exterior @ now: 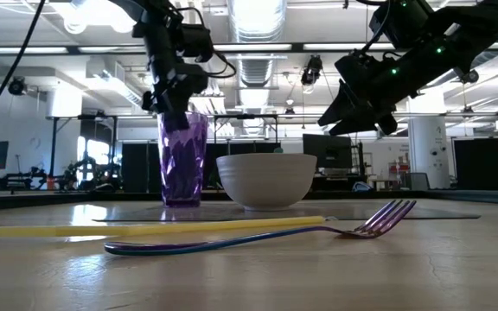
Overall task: Pick & Place Utensil
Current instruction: Put the yellow straw into the purple glass on the brown placemat
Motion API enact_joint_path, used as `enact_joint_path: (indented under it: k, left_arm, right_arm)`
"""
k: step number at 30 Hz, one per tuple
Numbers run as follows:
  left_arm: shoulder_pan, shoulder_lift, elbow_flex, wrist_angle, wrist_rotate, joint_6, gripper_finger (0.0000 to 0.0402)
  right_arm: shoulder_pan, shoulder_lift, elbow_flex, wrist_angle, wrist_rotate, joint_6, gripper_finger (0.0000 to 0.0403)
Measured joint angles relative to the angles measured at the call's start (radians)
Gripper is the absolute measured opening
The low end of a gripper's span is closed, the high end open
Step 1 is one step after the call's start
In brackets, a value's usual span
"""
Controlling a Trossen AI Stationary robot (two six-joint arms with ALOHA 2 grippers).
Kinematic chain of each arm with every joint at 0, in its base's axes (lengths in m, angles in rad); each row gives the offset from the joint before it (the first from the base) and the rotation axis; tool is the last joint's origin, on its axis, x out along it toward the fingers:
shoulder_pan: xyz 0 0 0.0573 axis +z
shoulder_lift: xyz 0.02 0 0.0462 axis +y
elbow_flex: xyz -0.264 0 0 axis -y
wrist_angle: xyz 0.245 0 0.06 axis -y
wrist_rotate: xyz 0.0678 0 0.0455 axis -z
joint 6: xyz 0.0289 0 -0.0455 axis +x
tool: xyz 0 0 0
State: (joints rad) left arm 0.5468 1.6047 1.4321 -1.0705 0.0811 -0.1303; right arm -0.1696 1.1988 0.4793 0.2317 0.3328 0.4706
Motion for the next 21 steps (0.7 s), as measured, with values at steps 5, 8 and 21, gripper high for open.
enact_joint_path:
  k: [5, 8, 21]
  left_arm:
    - [0.000, -0.001, 0.043, -0.014, 0.000, 0.000, 0.0176]
    - [0.000, -0.001, 0.072, -0.035, 0.000, 0.000, 0.0177]
    - [-0.010, -0.004, 0.233, -0.143, 0.000, 0.033, 0.0177]
  right_arm:
    - [0.000, 0.000, 0.000, 0.000, 0.000, 0.000, 0.0210]
    - [0.000, 0.000, 0.000, 0.000, 0.000, 0.000, 0.0210]
    - [0.002, 0.000, 0.000, 0.000, -0.006, 0.000, 0.0210]
